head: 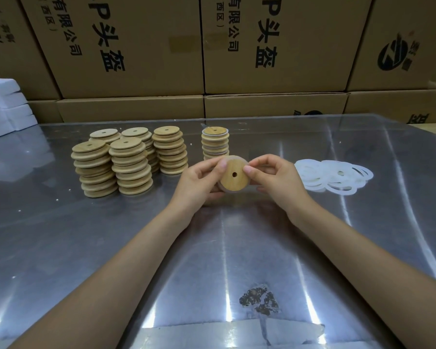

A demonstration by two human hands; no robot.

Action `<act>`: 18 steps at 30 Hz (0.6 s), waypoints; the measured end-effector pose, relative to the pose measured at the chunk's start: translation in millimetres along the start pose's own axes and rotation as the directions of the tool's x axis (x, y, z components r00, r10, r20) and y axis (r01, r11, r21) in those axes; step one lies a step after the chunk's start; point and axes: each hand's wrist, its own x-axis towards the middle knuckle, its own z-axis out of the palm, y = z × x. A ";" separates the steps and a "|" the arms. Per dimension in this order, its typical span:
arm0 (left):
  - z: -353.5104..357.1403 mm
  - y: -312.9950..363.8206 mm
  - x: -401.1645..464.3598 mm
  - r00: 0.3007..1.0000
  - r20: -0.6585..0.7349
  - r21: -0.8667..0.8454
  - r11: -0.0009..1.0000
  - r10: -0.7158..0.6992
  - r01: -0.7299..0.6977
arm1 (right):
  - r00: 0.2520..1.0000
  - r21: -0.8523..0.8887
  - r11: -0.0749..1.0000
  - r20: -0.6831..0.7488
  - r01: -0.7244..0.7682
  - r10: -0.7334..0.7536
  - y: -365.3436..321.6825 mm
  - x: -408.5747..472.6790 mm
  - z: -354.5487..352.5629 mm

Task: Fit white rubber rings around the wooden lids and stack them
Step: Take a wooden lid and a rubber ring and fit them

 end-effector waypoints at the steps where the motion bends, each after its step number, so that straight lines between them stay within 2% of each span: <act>1: 0.0 0.1 0.2 1.000 0.001 -0.012 1.000 -0.024 0.024 | 1.000 -0.016 1.000 -0.003 0.004 -0.004 0.6 0.2 0.0; 4: -0.1 1.0 1.5 0.996 -0.056 -0.041 0.997 -0.068 0.065 | 0.992 -0.216 0.968 0.030 0.125 -0.122 3.0 -0.2 3.4; 8: 0.2 1.9 3.0 0.986 -0.094 -0.107 0.986 -0.136 0.125 | 0.971 -0.434 0.869 0.113 0.237 -0.208 7.6 -5.9 17.2; 11: 1.9 1.4 5.2 0.979 -0.124 -0.119 0.982 -0.159 0.144 | 0.964 -0.488 0.832 0.093 0.264 -0.251 10.6 -4.2 19.9; 15: 3.2 2.7 7.4 0.972 -0.147 -0.232 0.962 -0.184 0.147 | 0.956 -0.565 0.779 0.068 0.272 -0.284 11.6 2.0 22.7; 18: 0.9 0.1 9.7 0.968 -0.180 -0.265 0.956 -0.173 0.122 | 0.938 -0.620 0.715 0.109 0.322 -0.328 12.6 10.7 29.6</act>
